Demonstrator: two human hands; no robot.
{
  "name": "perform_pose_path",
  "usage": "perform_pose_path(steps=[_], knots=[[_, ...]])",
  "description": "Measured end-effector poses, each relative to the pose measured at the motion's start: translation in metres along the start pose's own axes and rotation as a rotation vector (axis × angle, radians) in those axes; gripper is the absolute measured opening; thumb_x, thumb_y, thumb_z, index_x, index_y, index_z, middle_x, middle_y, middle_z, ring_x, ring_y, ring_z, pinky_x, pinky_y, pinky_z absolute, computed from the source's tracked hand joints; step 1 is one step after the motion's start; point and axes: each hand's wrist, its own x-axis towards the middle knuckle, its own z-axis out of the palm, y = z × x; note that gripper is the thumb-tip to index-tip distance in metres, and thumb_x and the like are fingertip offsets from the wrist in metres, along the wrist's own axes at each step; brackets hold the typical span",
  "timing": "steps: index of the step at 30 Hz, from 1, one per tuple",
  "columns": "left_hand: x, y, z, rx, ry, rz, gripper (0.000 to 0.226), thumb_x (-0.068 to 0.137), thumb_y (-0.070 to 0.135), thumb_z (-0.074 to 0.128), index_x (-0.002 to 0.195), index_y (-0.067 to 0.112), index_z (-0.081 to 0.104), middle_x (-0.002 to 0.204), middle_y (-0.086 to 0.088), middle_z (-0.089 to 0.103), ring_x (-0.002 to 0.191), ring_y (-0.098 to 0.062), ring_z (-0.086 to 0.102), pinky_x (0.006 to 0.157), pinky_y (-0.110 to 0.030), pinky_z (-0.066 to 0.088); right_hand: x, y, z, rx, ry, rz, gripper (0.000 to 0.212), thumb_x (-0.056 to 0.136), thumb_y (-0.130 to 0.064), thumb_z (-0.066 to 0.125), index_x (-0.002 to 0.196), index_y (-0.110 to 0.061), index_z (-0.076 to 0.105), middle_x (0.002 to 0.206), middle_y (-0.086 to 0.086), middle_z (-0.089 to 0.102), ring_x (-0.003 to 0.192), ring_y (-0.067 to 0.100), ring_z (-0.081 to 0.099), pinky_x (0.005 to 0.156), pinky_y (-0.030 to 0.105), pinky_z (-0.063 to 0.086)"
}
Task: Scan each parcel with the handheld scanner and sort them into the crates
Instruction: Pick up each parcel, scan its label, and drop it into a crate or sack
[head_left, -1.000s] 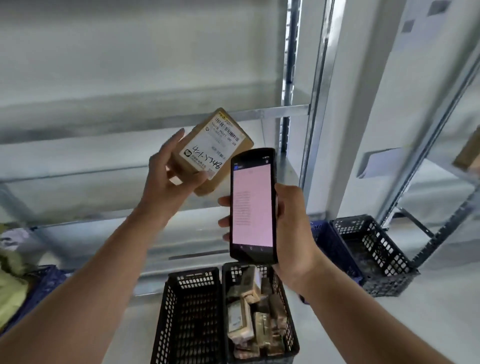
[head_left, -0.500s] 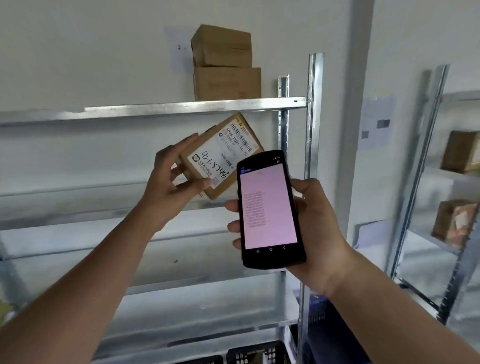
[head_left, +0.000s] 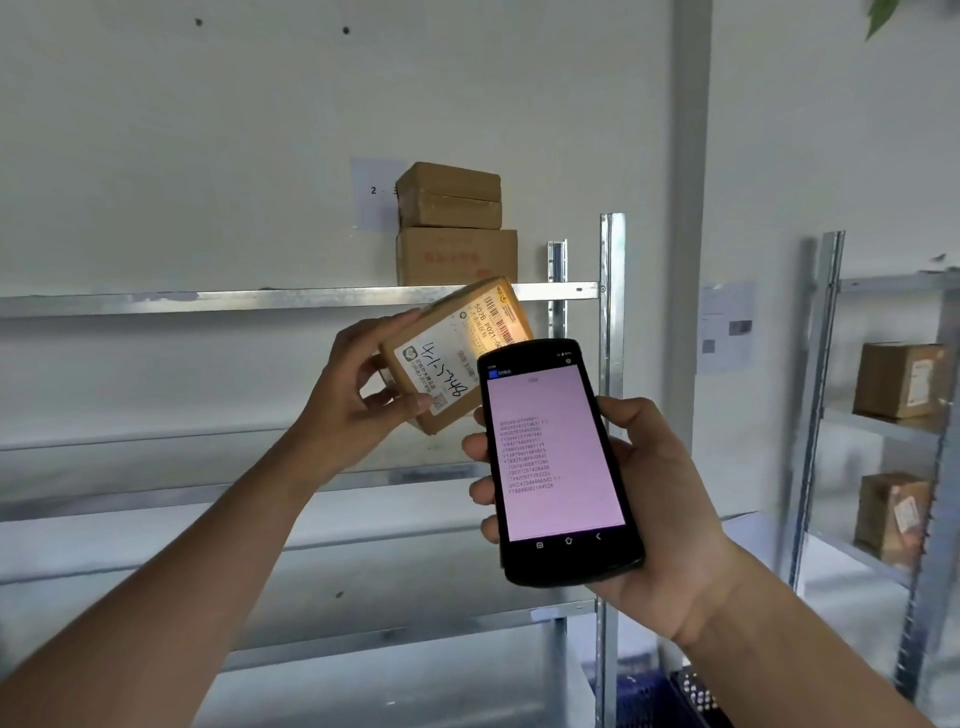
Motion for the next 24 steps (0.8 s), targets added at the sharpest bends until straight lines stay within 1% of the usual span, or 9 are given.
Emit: perform_pose_path(steps=[2, 4, 7, 10, 12, 16, 18, 21, 24], knots=[[0.001, 0.001, 0.002, 0.017, -0.002, -0.004, 0.082, 0.078, 0.005, 0.086, 0.149, 0.029, 0.054, 0.149, -0.003, 0.043, 0.143, -0.016, 0.046, 0.093, -0.029, 0.061, -0.003, -0.001, -0.001, -0.001, -0.040, 0.010, 0.068, 0.100, -0.051, 0.037, 0.143, -0.007, 0.064, 0.128, 0.026, 0.068, 0.091, 0.039, 0.070, 0.081, 0.047, 0.060], [0.001, 0.000, 0.003, 0.020, -0.004, -0.006, 0.082, 0.078, 0.004, 0.086, 0.150, 0.027, 0.054, 0.148, -0.003, 0.043, 0.142, -0.014, 0.046, 0.093, -0.028, 0.061, -0.005, -0.002, -0.003, -0.006, -0.069, 0.016, 0.068, 0.100, -0.051, 0.037, 0.144, -0.007, 0.064, 0.129, 0.026, 0.068, 0.093, 0.039, 0.070, 0.082, 0.047, 0.060], [0.000, -0.002, 0.005, 0.035, -0.012, -0.011, 0.083, 0.078, 0.006, 0.087, 0.150, 0.028, 0.054, 0.149, -0.003, 0.042, 0.144, -0.017, 0.044, 0.095, -0.030, 0.061, -0.007, -0.003, -0.004, -0.009, -0.117, 0.025, 0.067, 0.100, -0.051, 0.039, 0.145, -0.008, 0.063, 0.130, 0.025, 0.068, 0.094, 0.038, 0.071, 0.082, 0.046, 0.060], [0.000, -0.001, 0.008, 0.044, 0.004, -0.015, 0.083, 0.075, 0.013, 0.087, 0.150, 0.028, 0.054, 0.149, -0.002, 0.041, 0.145, -0.020, 0.043, 0.095, -0.030, 0.060, -0.010, -0.004, -0.007, -0.012, -0.107, 0.042, 0.066, 0.102, -0.051, 0.036, 0.144, -0.009, 0.064, 0.134, 0.027, 0.066, 0.095, 0.039, 0.071, 0.084, 0.046, 0.060], [-0.001, 0.000, 0.009, 0.048, 0.017, -0.006, 0.083, 0.074, 0.015, 0.086, 0.150, 0.027, 0.054, 0.150, -0.003, 0.041, 0.146, -0.021, 0.042, 0.096, -0.031, 0.061, -0.011, -0.005, -0.009, -0.003, -0.120, 0.059, 0.068, 0.102, -0.052, 0.036, 0.147, -0.008, 0.061, 0.136, 0.028, 0.065, 0.096, 0.040, 0.071, 0.085, 0.047, 0.060], [-0.001, 0.000, 0.008, 0.063, 0.037, 0.005, 0.083, 0.078, 0.001, 0.087, 0.150, 0.026, 0.054, 0.151, -0.002, 0.039, 0.147, -0.020, 0.042, 0.097, -0.037, 0.061, -0.013, -0.005, -0.013, 0.004, -0.128, 0.093, 0.070, 0.101, -0.053, 0.036, 0.147, -0.006, 0.061, 0.137, 0.027, 0.065, 0.096, 0.039, 0.071, 0.084, 0.047, 0.060], [-0.001, 0.000, 0.008, 0.068, 0.046, -0.008, 0.083, 0.079, -0.002, 0.087, 0.150, 0.027, 0.054, 0.152, -0.001, 0.039, 0.146, -0.016, 0.043, 0.096, -0.036, 0.062, -0.014, -0.005, -0.014, -0.002, -0.134, 0.093, 0.069, 0.101, -0.052, 0.037, 0.146, -0.007, 0.062, 0.138, 0.027, 0.065, 0.097, 0.039, 0.071, 0.086, 0.047, 0.059], [-0.002, 0.000, 0.009, 0.067, 0.038, -0.011, 0.084, 0.079, -0.004, 0.087, 0.150, 0.026, 0.054, 0.152, -0.001, 0.038, 0.144, -0.011, 0.043, 0.095, -0.033, 0.061, -0.014, -0.007, -0.017, 0.014, -0.138, 0.083, 0.063, 0.098, -0.048, 0.046, 0.144, -0.009, 0.064, 0.139, 0.027, 0.065, 0.101, 0.040, 0.071, 0.087, 0.047, 0.060], [-0.004, -0.001, 0.010, 0.088, 0.032, -0.014, 0.084, 0.078, -0.005, 0.087, 0.149, 0.026, 0.054, 0.153, 0.000, 0.037, 0.147, -0.017, 0.041, 0.096, -0.037, 0.062, -0.015, -0.009, -0.023, 0.037, -0.141, 0.079, 0.066, 0.094, -0.050, 0.048, 0.144, -0.010, 0.064, 0.140, 0.027, 0.065, 0.102, 0.041, 0.070, 0.087, 0.048, 0.060]])
